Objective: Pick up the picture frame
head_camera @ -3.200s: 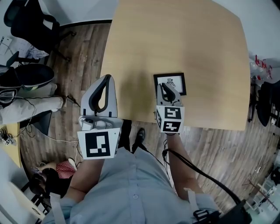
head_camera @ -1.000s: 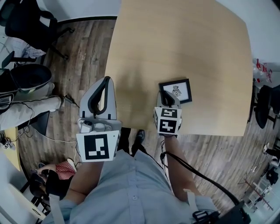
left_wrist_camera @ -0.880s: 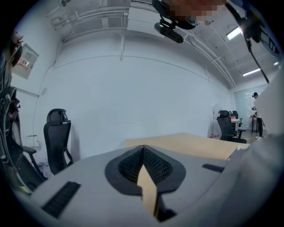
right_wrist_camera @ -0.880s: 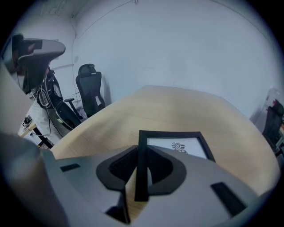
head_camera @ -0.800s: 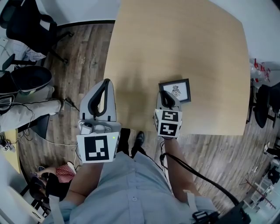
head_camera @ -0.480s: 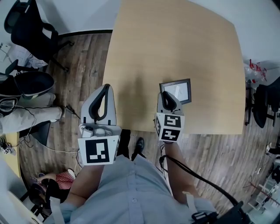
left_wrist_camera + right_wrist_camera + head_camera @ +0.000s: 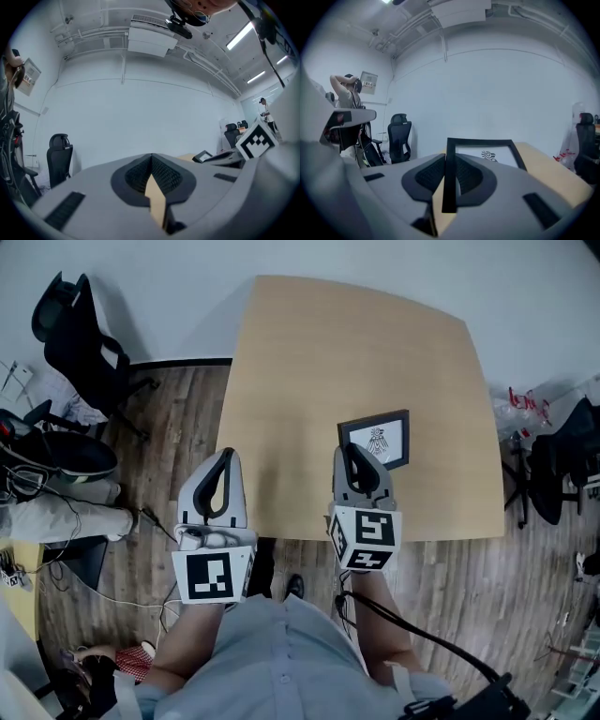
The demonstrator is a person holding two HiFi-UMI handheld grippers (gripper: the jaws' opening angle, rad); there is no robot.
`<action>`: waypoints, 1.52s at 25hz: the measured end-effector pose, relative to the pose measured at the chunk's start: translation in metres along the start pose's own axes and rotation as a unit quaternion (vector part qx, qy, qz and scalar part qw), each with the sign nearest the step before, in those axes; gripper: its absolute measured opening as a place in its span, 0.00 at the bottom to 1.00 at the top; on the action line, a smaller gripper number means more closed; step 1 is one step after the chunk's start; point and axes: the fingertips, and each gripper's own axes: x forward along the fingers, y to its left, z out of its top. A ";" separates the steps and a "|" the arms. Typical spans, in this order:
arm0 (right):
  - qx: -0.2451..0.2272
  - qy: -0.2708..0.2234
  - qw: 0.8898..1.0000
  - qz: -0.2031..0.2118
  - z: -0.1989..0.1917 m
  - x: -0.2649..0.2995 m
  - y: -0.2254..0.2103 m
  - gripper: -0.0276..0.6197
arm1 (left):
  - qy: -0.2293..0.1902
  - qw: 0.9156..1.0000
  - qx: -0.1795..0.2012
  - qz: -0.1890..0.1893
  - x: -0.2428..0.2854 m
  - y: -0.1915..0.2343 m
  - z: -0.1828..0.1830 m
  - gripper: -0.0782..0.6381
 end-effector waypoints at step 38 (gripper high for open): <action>-0.058 -0.197 0.979 0.022 0.127 -0.108 0.014 0.14 | -0.080 0.995 0.050 -0.015 -0.028 -0.041 0.072 0.11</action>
